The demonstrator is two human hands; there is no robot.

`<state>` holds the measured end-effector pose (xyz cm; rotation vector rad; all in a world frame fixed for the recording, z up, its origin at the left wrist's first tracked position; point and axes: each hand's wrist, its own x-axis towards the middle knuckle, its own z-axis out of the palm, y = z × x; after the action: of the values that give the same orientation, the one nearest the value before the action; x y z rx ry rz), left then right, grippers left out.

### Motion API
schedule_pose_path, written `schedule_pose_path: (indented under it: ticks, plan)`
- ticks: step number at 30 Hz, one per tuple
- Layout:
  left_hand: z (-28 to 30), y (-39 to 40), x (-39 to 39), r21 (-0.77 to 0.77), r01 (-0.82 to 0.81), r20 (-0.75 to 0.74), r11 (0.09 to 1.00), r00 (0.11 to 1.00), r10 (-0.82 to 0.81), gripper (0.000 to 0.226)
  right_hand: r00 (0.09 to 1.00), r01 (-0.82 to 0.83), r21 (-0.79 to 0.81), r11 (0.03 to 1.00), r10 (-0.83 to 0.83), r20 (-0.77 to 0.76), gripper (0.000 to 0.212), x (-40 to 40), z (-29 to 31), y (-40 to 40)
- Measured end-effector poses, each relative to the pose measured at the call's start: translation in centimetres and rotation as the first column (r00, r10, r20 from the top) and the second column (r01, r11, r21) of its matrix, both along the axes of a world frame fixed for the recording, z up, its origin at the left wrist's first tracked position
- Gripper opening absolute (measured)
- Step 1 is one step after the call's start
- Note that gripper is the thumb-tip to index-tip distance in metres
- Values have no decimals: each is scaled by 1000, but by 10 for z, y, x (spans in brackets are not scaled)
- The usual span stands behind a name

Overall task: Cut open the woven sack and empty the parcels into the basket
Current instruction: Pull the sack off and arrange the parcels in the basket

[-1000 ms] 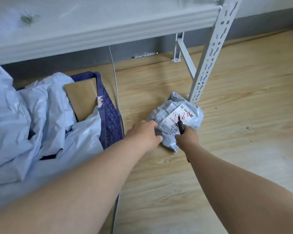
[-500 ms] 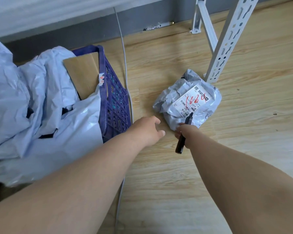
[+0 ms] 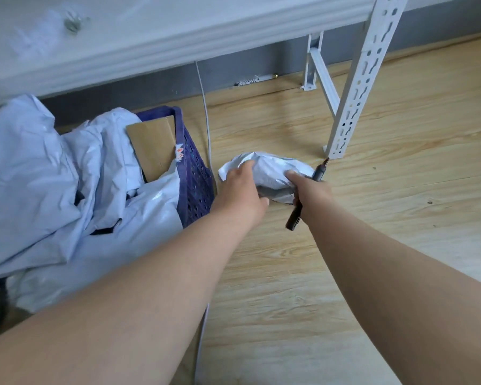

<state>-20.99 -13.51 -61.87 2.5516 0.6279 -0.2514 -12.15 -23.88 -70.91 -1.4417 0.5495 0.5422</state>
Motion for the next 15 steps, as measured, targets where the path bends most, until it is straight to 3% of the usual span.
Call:
schedule_pose_path:
  ticks: [2, 4, 6, 8, 11, 13, 15]
  plan:
    - [12, 9, 1, 103, 8, 139, 995, 990, -23, 84, 998, 19, 90, 996, -24, 53, 19, 2, 33, 2]
    - [24, 22, 0, 224, 25, 232, 974, 970, -79, 95, 991, 32, 143, 989, -50, 123, 22, 0, 68, 6]
    - [37, 36, -1, 304, 49, 240, 952, 962, -126, 110, 975, 12, 176, 984, -50, 217, 21, -8, 103, 13]
    - [52, 47, -6, 278, 68, 244, 958, 960, -139, 118, 954, -18, 231, 973, -52, 295, 16, -21, 135, 23]
    - [76, 65, -14, 173, 45, 398, 984, 910, -112, 103, 926, -75, 406, 911, -87, 366, 16, -45, 178, 43]
    - [94, 84, -23, 250, 0, 521, 968, 843, -134, 85, 920, -106, 465, 879, -91, 382, 14, -61, 201, 59]
    - [114, 111, -34, 355, -58, 626, 933, 756, -191, 71, 906, -166, 424, 890, -33, 423, 13, -78, 219, 79]
